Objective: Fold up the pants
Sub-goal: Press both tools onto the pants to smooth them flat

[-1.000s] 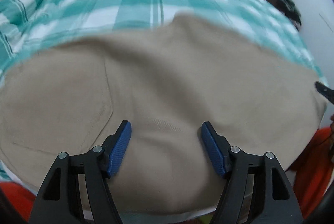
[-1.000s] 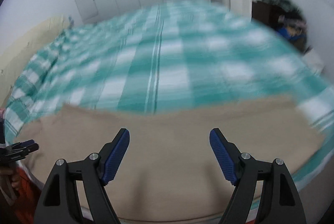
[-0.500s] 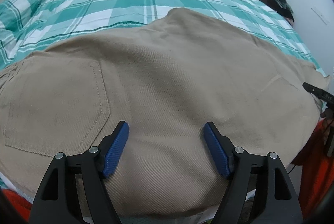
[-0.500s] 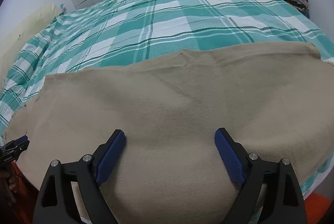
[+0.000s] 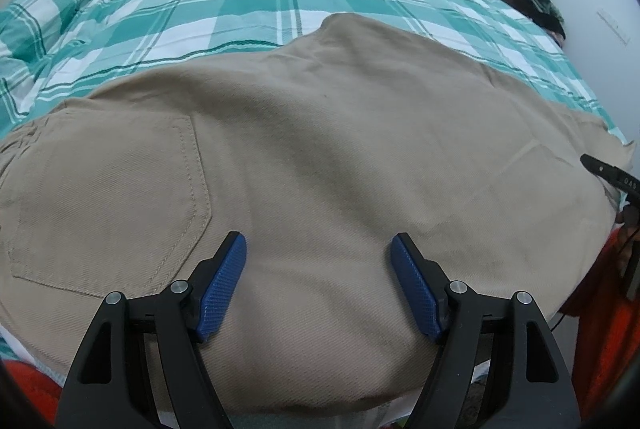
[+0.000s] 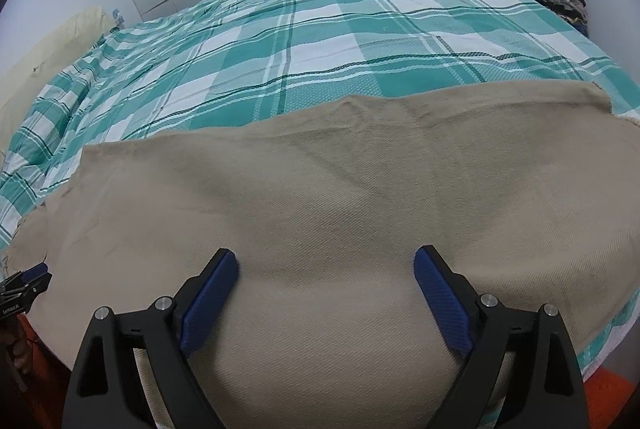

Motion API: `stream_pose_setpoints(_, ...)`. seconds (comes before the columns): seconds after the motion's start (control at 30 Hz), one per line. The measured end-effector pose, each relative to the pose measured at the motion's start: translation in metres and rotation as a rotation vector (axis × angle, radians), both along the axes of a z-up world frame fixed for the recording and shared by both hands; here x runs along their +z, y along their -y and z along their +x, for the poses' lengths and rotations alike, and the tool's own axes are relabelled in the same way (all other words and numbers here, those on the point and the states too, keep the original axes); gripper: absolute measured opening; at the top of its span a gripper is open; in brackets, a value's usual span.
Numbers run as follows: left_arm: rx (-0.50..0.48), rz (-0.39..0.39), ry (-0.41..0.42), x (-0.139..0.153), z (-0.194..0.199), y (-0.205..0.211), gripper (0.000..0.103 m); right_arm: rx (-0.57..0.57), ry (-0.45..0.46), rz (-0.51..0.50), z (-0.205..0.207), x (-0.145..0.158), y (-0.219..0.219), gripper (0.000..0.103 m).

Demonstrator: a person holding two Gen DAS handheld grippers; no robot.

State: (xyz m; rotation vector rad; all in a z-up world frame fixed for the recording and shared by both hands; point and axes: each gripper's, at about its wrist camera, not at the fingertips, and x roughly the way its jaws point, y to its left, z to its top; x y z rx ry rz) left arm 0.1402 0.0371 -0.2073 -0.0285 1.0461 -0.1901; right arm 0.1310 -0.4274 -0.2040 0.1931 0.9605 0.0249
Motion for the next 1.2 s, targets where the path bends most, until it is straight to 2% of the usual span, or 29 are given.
stream_pose_setpoints(0.6,-0.006,0.015,0.009,-0.001,-0.001,0.002,0.077,-0.001,0.0,-0.001,-0.001,0.0,-0.001,0.092)
stream_pose_setpoints(0.73,-0.008,0.015,0.006,-0.001,0.0,0.002,0.077,0.0,-0.001,-0.001,-0.001,0.0,-0.003,0.095)
stream_pose_setpoints(0.87,-0.011,0.015,0.005,-0.001,-0.001,0.002,0.077,0.035,-0.056,0.019,0.007,0.006,0.0,0.096)
stream_pose_setpoints(0.97,-0.013,0.016,0.006,-0.001,-0.001,0.002,0.077,0.05,-0.132,0.093,0.017,0.018,0.02,0.087)
stream_pose_setpoints(1.03,-0.012,0.016,0.006,-0.001,-0.001,0.002,0.077,0.019,-0.161,0.084,0.023,0.027,0.049,0.085)
stream_pose_setpoints(1.1,-0.012,0.018,0.007,-0.001,-0.001,0.001,0.077,-0.066,-0.166,0.053,0.025,0.036,0.09,0.085)
stream_pose_setpoints(1.13,-0.011,0.019,0.007,-0.001,-0.001,0.002,0.077,-0.121,-0.174,0.072,0.026,0.037,0.117,0.082)
stream_pose_setpoints(1.2,-0.011,0.019,0.007,-0.001,-0.001,0.002,0.077,-0.247,-0.193,0.119,0.024,0.039,0.176,0.061)
